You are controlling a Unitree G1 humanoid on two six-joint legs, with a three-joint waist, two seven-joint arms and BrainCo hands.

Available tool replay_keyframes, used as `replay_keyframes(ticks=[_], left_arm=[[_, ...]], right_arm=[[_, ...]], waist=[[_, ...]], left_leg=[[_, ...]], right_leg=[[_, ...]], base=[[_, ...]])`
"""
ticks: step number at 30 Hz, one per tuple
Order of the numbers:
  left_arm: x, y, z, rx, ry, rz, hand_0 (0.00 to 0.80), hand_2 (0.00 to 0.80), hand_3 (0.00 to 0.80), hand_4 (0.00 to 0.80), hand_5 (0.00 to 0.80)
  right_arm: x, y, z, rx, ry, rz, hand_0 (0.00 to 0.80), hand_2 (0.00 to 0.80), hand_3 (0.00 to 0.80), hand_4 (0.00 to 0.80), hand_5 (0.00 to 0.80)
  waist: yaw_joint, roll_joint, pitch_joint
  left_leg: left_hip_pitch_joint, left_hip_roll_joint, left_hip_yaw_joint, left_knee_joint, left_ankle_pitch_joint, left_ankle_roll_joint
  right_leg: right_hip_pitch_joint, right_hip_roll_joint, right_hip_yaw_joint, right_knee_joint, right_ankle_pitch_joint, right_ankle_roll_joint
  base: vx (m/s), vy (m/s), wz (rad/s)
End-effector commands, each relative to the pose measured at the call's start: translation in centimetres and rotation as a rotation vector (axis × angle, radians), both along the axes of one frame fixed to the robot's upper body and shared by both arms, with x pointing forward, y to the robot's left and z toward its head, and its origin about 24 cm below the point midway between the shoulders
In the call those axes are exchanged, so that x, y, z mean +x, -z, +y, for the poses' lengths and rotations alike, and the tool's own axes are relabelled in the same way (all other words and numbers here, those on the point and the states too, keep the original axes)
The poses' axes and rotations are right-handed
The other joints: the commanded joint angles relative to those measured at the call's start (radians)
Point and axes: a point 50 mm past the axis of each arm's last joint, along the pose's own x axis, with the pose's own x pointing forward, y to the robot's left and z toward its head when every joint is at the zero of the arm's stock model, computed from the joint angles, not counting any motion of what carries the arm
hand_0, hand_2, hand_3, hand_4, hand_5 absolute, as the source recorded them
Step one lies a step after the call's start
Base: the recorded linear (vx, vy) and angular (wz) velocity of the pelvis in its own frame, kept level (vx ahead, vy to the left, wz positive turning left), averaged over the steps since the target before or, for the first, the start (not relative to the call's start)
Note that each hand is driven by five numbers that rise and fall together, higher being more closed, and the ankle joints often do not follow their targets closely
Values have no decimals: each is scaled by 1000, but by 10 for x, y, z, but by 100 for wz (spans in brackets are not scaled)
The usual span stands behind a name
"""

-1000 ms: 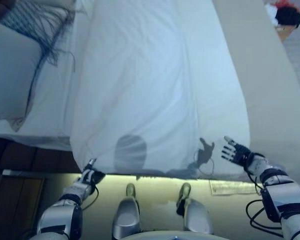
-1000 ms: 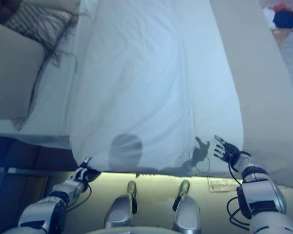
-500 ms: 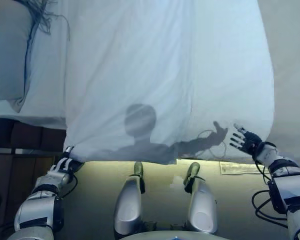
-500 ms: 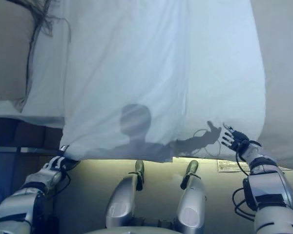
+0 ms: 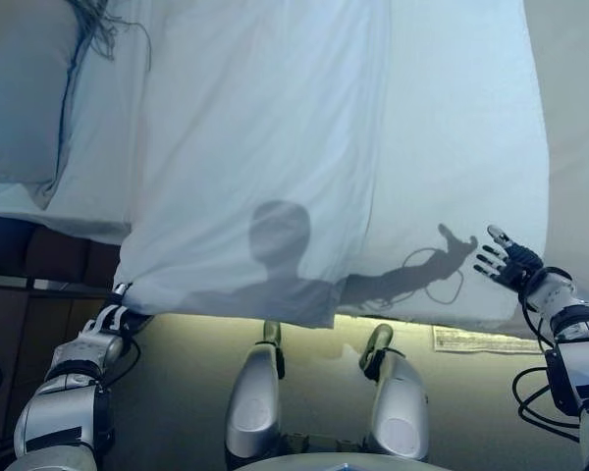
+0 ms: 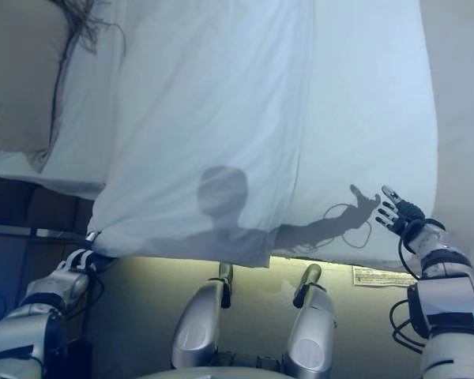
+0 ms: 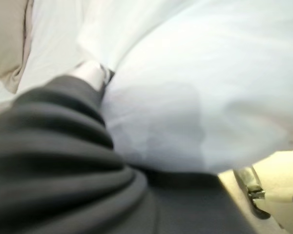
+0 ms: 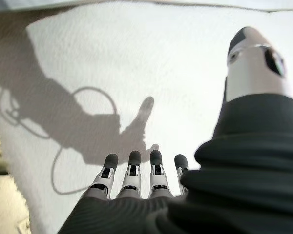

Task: Make the bed neatly

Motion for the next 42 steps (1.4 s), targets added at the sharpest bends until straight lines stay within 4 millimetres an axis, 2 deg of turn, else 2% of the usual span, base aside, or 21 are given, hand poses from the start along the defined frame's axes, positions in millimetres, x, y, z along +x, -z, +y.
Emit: replay_keyframes(ticks=[1,3,6,7,8,9,10,11,14,16,17,18,20,21,26,30,33,35,37,38,42], left_arm=[[-35,-3,43,100,-139,73,800,800,800,800,800],[-26,4,28,103,-105,58,800,800,800,800,800],[-22,8,19,130,-50,42,800,800,800,800,800],[-21,7,18,140,-28,40,800,800,800,800,800],[-21,6,19,153,-19,45,800,800,800,800,800],[-20,4,21,166,-11,49,800,800,800,800,800],[-19,2,24,176,-8,54,800,800,800,800,800],[-20,1,27,184,-15,62,800,800,800,800,800],[-36,8,34,182,-80,91,800,800,800,800,800],[-49,15,40,175,-142,116,800,800,800,800,800],[-53,16,41,172,-153,123,800,800,800,800,800],[-59,18,45,168,-180,132,800,800,800,800,800],[-63,18,49,170,-209,138,800,800,800,800,800],[-64,19,48,173,-210,146,800,800,800,800,800],[-79,24,53,162,-251,188,800,800,800,800,800],[-83,25,52,145,-257,176,800,800,800,800,800],[-76,26,46,138,-217,155,800,800,800,800,800],[-64,23,39,133,-182,143,800,800,800,800,800],[-56,22,35,135,-166,140,800,800,800,800,800],[-52,21,33,127,-154,135,800,800,800,800,800],[-37,17,22,111,-114,113,800,800,800,800,800]], right_arm=[[3,18,23,74,-13,-19,0,0,0,0,0],[0,26,26,81,-27,1,0,0,0,0,0],[-7,37,27,86,-12,31,0,0,0,0,0],[-12,41,25,84,0,35,0,0,0,0,0],[-16,42,20,86,19,33,0,0,0,0,0],[-21,43,15,94,43,29,0,0,0,0,0],[-26,45,10,105,56,26,0,0,0,0,0],[-29,46,8,114,55,23,0,0,0,0,0],[-29,45,8,107,33,42,0,0,0,0,0],[-29,44,6,98,20,57,0,0,0,0,0],[-30,44,5,96,23,60,0,0,0,0,0],[-33,45,3,94,34,67,0,0,0,0,0],[-38,47,-2,100,60,82,0,0,0,0,0],[-42,45,-9,96,80,95,0,0,0,0,0],[-51,31,-31,51,116,100,0,0,0,0,0],[-52,22,-39,18,117,92,0,0,0,0,0],[-48,18,-38,13,114,77,0,0,0,0,0],[-42,15,-35,4,92,67,0,0,0,0,0],[-38,13,-32,4,79,52,0,0,0,0,0],[-35,12,-30,2,65,45,0,0,0,0,0],[-25,2,-26,-7,37,14,0,0,0,0,0]], waist=[[50,-55,-42],[42,-62,-57],[31,-69,-72],[24,-64,-71],[16,-64,-75],[2,-63,-74],[-7,-66,-70],[-12,-68,-68],[-26,-84,-76],[-35,-84,-90],[-38,-83,-100],[-41,-77,-107],[-45,-70,-117],[-45,-57,-114],[-51,-8,-124],[-50,6,-119],[-47,2,-110],[-46,-9,-98],[-44,-18,-89],[-43,-29,-84],[-41,-54,-54]], left_leg=[[2,-65,32,-81,63,86],[16,-81,36,-129,86,78],[41,-103,69,-172,97,72],[46,-97,89,-175,99,70],[54,-81,130,-172,86,61],[54,-48,198,-157,87,52],[44,-20,220,-124,77,33],[32,6,215,-101,79,18],[43,89,133,-72,96,-22],[62,126,106,-99,125,-20],[76,127,91,-109,112,-30],[78,136,105,-122,138,-25],[80,138,101,-102,158,-45],[66,141,104,-71,189,-53],[93,113,112,-73,172,-48],[85,92,112,-54,162,-46],[67,82,106,-31,147,-40],[46,81,104,-1,133,-37],[24,84,101,25,124,-35],[16,85,88,49,99,-44],[-56,98,80,134,68,-37]], right_leg=[[52,16,73,28,-32,66],[56,103,48,50,-83,31],[100,147,31,-27,-86,5],[94,150,25,-26,-86,1],[100,140,3,-23,-101,3],[106,122,-37,-18,-105,-5],[116,114,-53,-11,-120,-14],[118,111,-57,-8,-125,-21],[105,99,-6,12,-136,-26],[79,81,23,38,-131,-31],[81,78,44,46,-150,-21],[71,64,38,53,-137,-27],[82,48,53,57,-155,-22],[88,33,37,54,-145,-32],[91,-15,33,74,-150,-23],[80,-36,37,79,-138,-12],[68,-43,40,85,-130,-6],[53,-46,44,103,-128,-3],[36,-47,47,118,-126,-3],[33,-43,62,133,-147,7],[-21,-42,72,188,-152,2]], base=[[-5,15,6],[35,-26,3],[44,-104,17],[55,-110,37],[-4,-105,44],[-6,-110,49],[-66,-80,52],[-38,-11,44],[4,165,7],[4,311,-35],[-28,286,-40],[106,224,-31],[20,227,-19],[-53,210,-8],[10,273,-4],[-39,147,-8],[-63,65,1],[-83,16,14],[-49,-8,18],[-1,-13,15],[-87,-2,8]])
